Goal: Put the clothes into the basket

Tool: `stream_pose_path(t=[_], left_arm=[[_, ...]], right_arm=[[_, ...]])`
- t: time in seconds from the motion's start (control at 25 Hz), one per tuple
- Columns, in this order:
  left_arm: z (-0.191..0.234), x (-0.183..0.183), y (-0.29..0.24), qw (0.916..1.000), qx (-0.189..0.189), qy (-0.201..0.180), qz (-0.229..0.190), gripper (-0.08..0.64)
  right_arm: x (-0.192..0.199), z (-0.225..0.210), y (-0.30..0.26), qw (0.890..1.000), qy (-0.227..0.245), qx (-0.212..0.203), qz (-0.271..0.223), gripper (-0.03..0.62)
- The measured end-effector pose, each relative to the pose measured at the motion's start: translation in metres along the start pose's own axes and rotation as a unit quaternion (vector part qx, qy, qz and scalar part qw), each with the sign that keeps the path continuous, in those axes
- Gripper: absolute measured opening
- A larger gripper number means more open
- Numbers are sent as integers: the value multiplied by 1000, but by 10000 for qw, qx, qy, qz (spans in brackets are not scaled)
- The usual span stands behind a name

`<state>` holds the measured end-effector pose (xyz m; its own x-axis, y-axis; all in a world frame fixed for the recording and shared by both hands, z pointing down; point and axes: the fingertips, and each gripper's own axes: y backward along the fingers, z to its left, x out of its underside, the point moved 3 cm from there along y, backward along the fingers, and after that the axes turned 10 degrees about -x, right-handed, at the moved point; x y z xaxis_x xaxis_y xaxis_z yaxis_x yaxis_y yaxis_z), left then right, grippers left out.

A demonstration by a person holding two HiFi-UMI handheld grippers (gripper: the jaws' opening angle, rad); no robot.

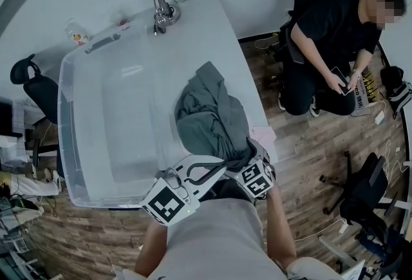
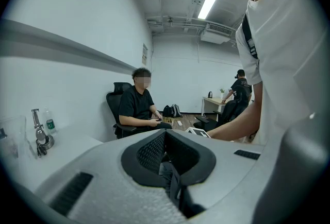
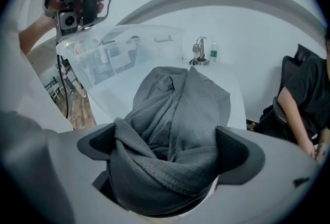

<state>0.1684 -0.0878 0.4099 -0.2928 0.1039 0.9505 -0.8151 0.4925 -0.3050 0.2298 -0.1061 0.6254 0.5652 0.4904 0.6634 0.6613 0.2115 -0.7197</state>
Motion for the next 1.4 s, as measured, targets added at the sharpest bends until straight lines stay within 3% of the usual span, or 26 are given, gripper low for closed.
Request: stream_pose_path(t=[0.28,0.68,1.16,1.4], left_arm=[[0,0,1,10000,-20,30,9,5],[-2,-3,-3,9998,-113,151,22,5],[-1,-1,-2,9987,-354,347,118,5],[-2,-5,2,9976,-554,392,99,5]], right_arm=[[11,-5,-12,9997,-230,-3,-10,577],[13,-9,-17,9998,-157,47,90,571],[8,-13,-10,9996,-151,14,217,280],[4,-13,-4,9997,-185,-59,143,218]])
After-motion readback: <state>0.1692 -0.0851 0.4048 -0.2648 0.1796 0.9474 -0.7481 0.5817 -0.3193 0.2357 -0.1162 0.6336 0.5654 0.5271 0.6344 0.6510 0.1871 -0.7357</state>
